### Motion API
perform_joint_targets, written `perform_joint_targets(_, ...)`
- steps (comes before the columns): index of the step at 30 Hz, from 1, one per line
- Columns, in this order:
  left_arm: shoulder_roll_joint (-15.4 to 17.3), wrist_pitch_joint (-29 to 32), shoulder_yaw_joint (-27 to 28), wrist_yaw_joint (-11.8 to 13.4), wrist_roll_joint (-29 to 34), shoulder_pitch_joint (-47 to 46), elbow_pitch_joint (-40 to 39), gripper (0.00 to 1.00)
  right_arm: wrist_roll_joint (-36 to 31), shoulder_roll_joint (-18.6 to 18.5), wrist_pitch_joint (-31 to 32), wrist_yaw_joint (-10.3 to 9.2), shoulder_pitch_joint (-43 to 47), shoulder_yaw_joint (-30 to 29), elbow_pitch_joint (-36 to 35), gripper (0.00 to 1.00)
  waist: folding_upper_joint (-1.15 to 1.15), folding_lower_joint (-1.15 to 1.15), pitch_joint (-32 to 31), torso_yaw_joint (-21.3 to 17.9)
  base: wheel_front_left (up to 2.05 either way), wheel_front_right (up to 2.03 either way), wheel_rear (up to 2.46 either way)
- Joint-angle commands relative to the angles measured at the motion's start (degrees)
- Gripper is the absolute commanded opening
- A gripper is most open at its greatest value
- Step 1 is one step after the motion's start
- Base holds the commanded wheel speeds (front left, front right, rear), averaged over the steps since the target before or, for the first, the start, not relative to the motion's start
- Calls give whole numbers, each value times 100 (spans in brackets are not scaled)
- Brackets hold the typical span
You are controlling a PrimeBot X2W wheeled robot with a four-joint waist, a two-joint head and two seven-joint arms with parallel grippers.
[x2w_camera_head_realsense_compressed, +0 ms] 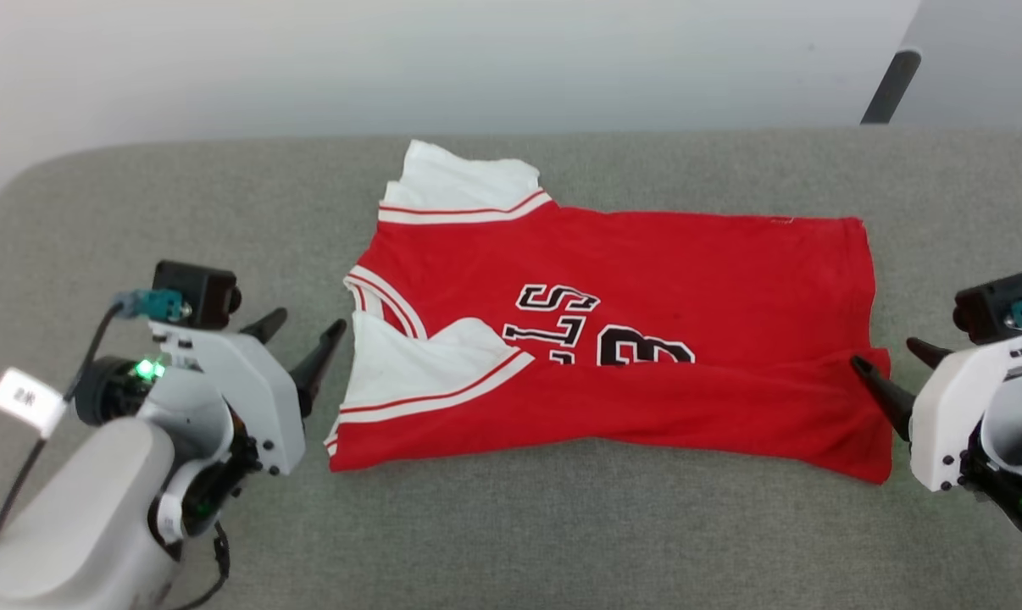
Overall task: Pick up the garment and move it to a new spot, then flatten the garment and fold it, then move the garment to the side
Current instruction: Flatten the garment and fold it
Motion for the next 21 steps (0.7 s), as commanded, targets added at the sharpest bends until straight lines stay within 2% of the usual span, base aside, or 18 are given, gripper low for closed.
perform_joint_targets(1,33,-43,21,37,17,81,-44,100,-38,-10,-60,-6,69,-34,-37,100,0,0,-98,26,0,0,0)
perform_joint_targets(6,118,-314,169,254,-24,452,-587,100,-168,9,-579,-6,401,-187,-388,100,0,0,-286,49,0,0,0)
perform_joint_targets(10,239,-265,268,449,-130,718,-947,100,-312,88,-887,-6,754,-481,-713,100,0,0,-368,57,0,0,0)
perform_joint_targets(15,402,222,417,743,-441,817,-1247,100,-436,288,-929,-6,1197,-938,-1141,100,0,0,-335,25,0,0,0)
perform_joint_targets(21,663,1259,427,1040,-796,569,-1307,100,-595,543,-718,-6,1523,-1383,-1655,100,0,0,-145,-188,0,0,0)
